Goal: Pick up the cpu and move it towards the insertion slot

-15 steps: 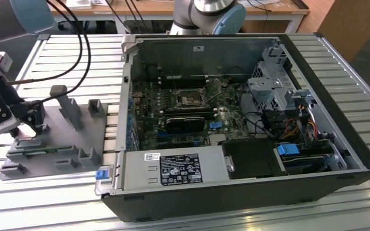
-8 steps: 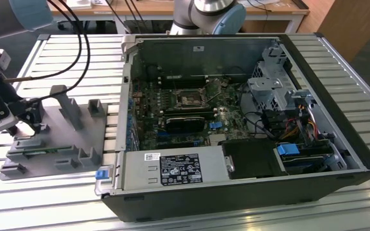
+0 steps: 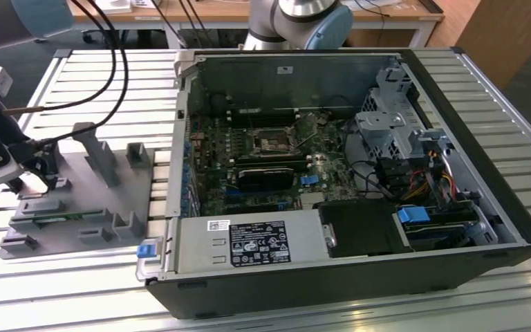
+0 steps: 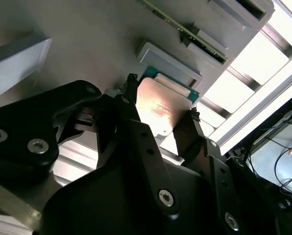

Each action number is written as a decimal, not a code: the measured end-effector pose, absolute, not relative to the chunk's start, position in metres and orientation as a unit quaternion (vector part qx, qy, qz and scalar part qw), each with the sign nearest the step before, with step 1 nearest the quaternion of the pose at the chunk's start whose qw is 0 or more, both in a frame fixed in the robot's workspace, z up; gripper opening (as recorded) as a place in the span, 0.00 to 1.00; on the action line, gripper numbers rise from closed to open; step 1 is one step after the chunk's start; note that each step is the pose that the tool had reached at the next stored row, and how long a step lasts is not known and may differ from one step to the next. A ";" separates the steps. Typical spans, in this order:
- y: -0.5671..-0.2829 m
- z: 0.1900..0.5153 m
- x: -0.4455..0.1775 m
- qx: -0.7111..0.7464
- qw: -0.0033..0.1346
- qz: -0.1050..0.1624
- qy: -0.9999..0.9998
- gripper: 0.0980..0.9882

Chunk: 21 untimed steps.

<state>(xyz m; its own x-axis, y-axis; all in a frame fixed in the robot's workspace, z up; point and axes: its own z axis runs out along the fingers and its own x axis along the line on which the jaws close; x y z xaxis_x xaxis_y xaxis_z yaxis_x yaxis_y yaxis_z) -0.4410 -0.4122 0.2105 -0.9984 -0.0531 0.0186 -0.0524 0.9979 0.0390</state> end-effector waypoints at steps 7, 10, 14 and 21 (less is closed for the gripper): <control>-0.412 0.217 -0.441 0.026 0.010 -0.019 -0.999 0.50; -0.412 0.218 -0.441 0.026 0.010 -0.019 -0.999 0.50; -0.412 0.220 -0.441 0.026 0.010 -0.019 -0.999 0.50; -0.412 0.224 -0.441 0.026 0.010 -0.019 -0.999 0.50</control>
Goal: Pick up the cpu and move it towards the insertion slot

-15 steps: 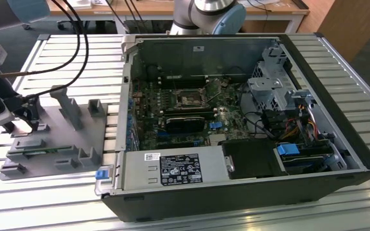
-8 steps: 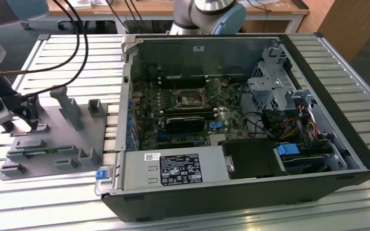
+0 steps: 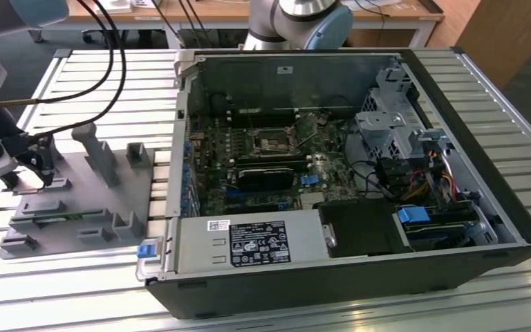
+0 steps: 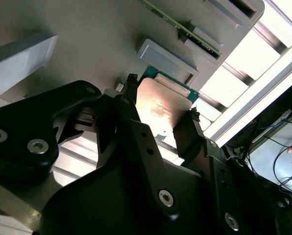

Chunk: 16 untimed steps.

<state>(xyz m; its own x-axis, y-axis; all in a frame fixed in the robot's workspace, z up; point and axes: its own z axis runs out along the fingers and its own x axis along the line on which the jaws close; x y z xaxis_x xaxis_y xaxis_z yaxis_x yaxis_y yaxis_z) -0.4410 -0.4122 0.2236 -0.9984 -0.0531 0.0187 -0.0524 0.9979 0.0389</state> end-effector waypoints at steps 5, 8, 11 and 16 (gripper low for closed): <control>-0.412 0.226 -0.441 0.026 0.010 -0.019 -0.999 0.50; -0.412 0.228 -0.441 0.026 0.010 -0.019 -0.999 0.50; -0.412 0.230 -0.441 0.026 0.010 -0.019 -0.999 0.50; -0.412 0.233 -0.441 0.026 0.010 -0.019 -0.999 0.50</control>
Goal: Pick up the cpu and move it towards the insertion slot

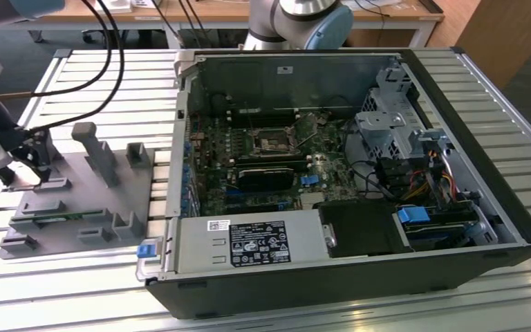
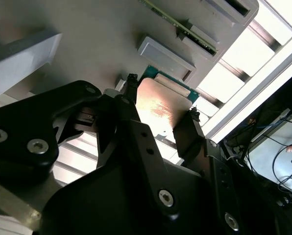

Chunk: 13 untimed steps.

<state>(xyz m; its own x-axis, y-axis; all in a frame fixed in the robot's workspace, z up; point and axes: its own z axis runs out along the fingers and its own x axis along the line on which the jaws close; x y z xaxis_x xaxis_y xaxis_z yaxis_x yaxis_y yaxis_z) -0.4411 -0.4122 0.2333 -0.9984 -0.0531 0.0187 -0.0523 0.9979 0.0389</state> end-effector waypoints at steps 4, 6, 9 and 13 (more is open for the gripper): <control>-0.412 0.236 -0.441 0.026 0.010 -0.019 -0.999 0.50; -0.412 0.237 -0.441 0.026 0.010 -0.019 -0.999 0.50; -0.412 0.239 -0.441 0.026 0.010 -0.019 -0.999 0.50; -0.412 0.242 -0.441 0.026 0.010 -0.019 -0.999 0.50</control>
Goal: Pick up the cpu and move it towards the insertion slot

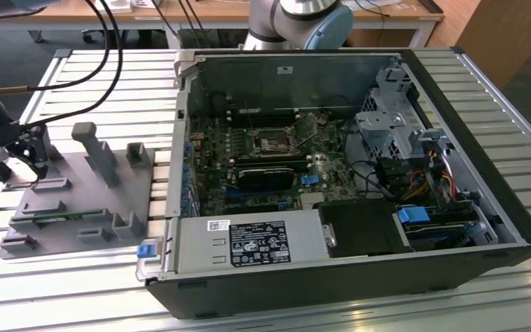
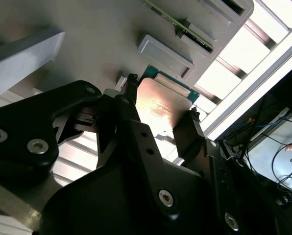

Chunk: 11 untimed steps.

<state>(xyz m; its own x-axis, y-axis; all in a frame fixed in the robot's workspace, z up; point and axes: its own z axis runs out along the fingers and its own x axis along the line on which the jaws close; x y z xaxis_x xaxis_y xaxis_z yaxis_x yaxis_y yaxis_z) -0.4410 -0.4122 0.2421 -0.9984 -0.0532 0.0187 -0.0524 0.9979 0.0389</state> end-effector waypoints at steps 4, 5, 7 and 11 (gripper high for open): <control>-0.412 0.245 -0.441 0.026 0.010 -0.019 -0.999 0.50; -0.412 0.245 -0.441 0.026 0.010 -0.019 -0.999 0.50; -0.412 0.247 -0.441 0.026 0.010 -0.019 -0.999 0.50; -0.412 0.251 -0.441 0.026 0.010 -0.019 -0.999 0.50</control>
<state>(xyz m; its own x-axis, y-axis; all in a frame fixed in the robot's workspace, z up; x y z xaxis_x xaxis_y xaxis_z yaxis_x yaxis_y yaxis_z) -0.4410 -0.4121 0.2512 -0.9984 -0.0532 0.0186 -0.0524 0.9979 0.0390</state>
